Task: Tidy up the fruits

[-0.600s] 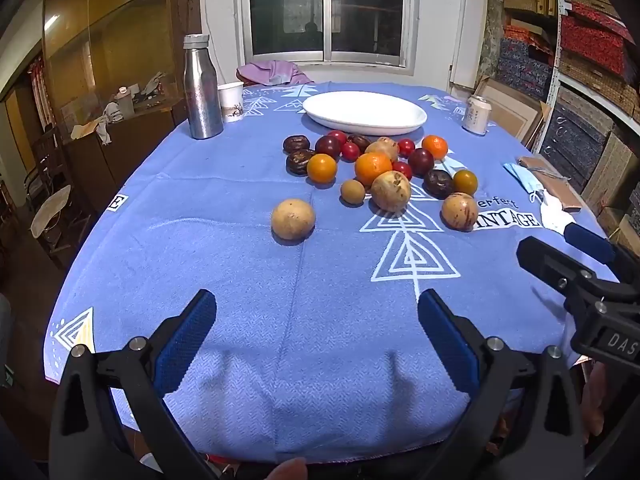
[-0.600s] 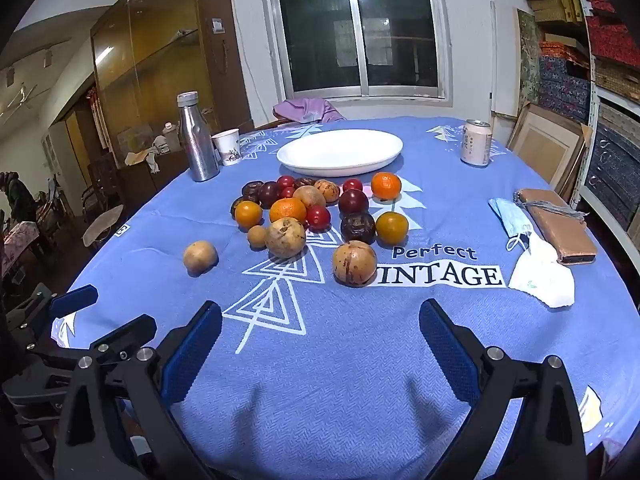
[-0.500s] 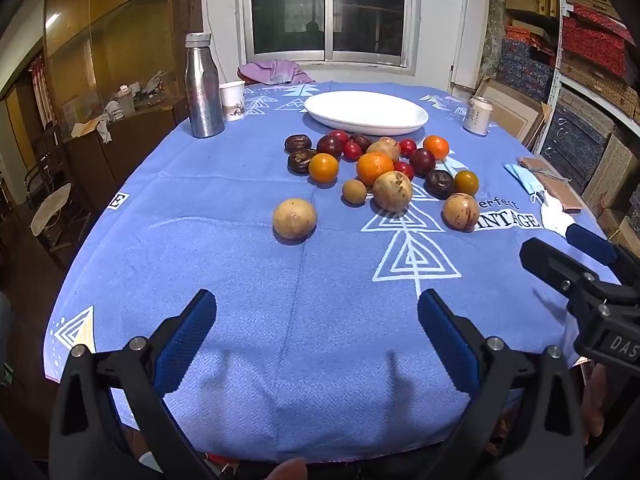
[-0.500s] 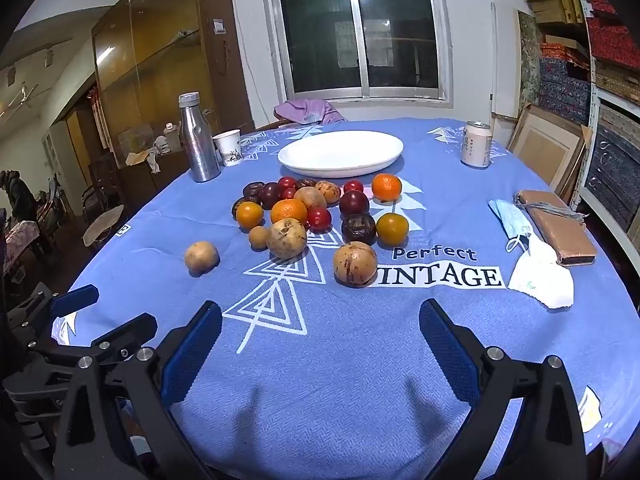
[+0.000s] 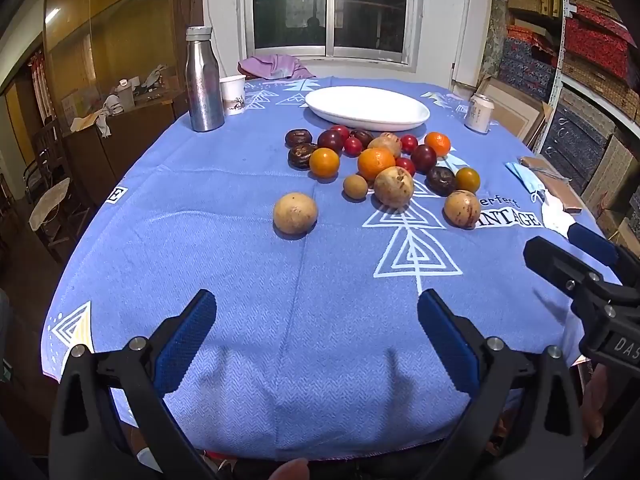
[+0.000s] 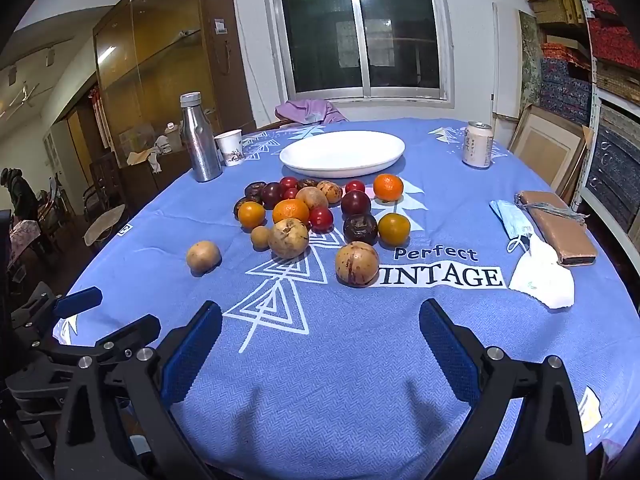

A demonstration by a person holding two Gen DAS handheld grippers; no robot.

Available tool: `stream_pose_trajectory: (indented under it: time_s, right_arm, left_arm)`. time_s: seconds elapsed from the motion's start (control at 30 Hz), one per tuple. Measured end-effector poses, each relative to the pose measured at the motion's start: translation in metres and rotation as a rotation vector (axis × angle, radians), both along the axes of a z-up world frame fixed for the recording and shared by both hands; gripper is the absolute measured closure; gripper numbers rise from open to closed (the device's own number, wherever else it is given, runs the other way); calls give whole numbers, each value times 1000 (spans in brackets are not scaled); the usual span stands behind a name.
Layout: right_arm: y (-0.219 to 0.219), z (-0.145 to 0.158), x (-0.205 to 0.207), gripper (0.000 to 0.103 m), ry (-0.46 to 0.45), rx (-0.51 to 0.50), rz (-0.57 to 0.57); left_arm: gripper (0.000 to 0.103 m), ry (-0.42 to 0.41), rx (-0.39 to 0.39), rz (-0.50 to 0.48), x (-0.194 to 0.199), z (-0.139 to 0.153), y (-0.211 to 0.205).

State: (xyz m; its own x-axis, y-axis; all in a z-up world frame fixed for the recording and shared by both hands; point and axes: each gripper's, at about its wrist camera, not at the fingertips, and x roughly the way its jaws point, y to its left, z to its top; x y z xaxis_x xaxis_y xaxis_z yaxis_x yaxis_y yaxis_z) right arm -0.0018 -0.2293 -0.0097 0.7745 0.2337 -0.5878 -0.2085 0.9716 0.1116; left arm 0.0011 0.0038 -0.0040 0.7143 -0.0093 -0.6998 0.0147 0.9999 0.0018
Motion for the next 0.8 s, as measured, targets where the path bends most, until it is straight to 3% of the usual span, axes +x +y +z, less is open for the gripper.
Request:
stream_pose_trajectory:
  time_s: [0.8]
  right_arm:
    - [-1, 0, 0, 3, 5, 7, 0]
  left_arm:
    - [4, 31, -11, 1, 5, -5, 0]
